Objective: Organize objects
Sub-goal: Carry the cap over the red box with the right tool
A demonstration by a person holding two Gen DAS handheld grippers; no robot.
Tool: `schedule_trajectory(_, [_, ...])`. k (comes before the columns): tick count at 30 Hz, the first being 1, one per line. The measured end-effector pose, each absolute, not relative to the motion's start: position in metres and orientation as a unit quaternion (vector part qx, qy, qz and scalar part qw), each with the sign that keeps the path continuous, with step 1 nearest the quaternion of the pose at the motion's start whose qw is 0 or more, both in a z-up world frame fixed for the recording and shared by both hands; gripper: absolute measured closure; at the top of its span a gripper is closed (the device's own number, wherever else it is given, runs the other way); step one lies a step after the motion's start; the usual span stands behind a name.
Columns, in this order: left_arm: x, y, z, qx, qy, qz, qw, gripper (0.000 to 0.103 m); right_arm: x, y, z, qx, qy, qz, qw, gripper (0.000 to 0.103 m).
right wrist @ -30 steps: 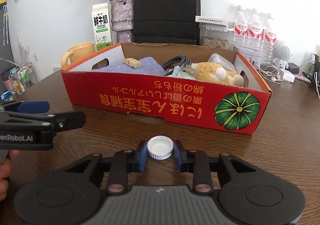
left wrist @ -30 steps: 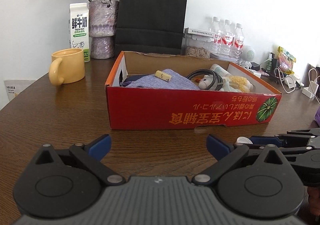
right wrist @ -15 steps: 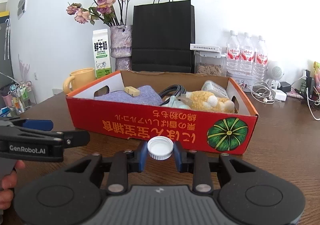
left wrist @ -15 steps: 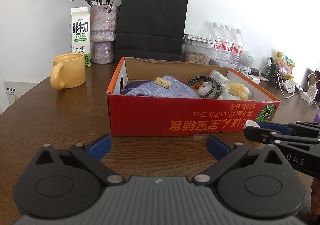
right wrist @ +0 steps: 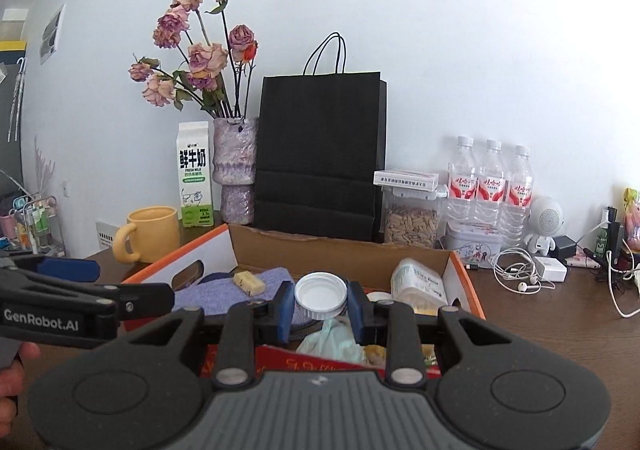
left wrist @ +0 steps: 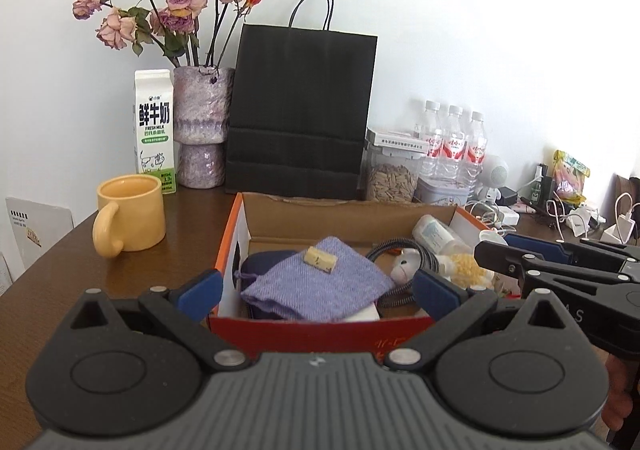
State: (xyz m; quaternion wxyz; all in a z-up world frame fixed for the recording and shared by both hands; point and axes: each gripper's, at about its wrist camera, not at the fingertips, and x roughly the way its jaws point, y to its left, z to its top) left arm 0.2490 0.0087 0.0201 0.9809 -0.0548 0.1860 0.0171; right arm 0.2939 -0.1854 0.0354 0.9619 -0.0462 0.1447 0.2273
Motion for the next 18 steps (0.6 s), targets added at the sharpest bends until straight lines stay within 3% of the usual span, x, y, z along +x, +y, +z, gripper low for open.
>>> schedule_trajectory(18, [0.334, 0.013, 0.018, -0.068, 0.182, 0.022, 0.981, 0.000, 0.384, -0.180, 0.029, -0.034, 0.152, 0.225, 0.962, 0.076])
